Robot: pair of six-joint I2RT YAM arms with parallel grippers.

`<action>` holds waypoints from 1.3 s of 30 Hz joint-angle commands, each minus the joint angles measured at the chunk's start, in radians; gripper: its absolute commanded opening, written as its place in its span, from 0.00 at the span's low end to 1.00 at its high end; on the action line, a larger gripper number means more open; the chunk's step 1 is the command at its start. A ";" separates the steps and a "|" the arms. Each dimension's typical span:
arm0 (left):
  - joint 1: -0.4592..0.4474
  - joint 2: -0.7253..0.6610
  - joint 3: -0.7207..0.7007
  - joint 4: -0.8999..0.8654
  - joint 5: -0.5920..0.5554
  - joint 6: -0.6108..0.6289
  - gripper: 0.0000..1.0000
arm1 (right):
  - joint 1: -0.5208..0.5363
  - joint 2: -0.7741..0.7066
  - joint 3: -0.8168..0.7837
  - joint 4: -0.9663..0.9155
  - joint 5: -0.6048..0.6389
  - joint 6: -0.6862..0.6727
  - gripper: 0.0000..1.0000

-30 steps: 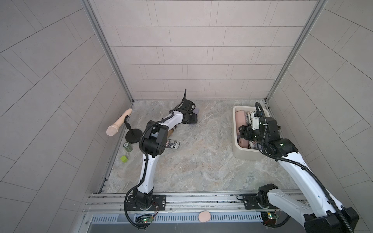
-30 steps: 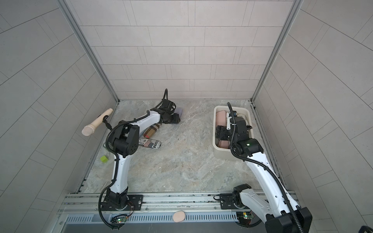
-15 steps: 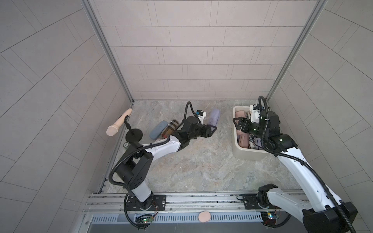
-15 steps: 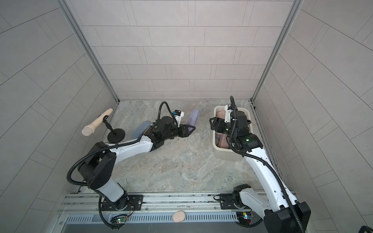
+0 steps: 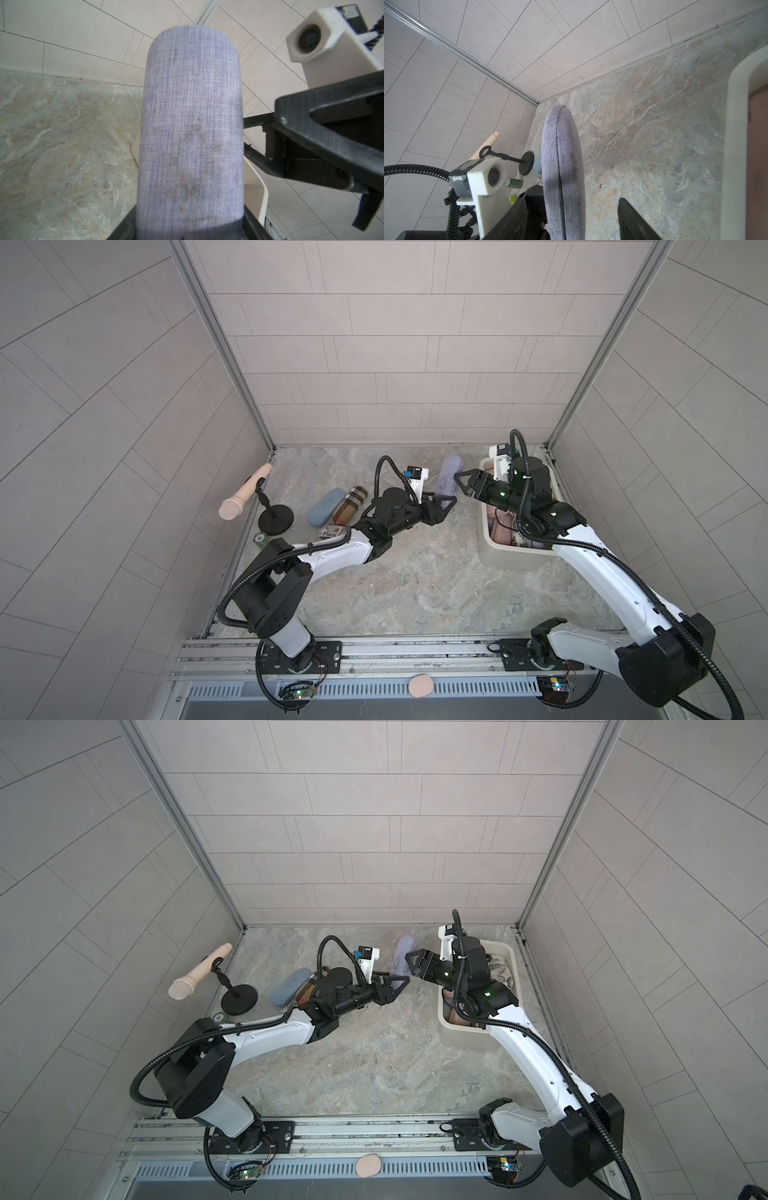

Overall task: Put the glasses cases into the storage boxes
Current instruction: Pick up the glasses case at the center of the board, then place the glasses case in the storage box.

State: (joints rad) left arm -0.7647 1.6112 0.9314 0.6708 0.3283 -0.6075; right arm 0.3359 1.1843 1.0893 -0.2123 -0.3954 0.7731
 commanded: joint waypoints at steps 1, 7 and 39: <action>0.001 0.005 0.039 0.078 0.034 -0.015 0.49 | 0.015 0.027 0.015 0.040 0.015 0.030 0.66; 0.001 0.024 0.056 0.072 0.075 -0.024 0.50 | 0.029 0.081 0.042 0.058 -0.010 0.019 0.56; 0.094 -0.426 -0.132 -0.704 -0.778 -0.194 0.98 | -0.116 -0.178 0.113 -0.518 0.514 -0.381 0.15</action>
State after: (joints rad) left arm -0.6952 1.1984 0.7815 0.1352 -0.3103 -0.7086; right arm 0.2665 1.0607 1.2362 -0.6163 -0.0418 0.4503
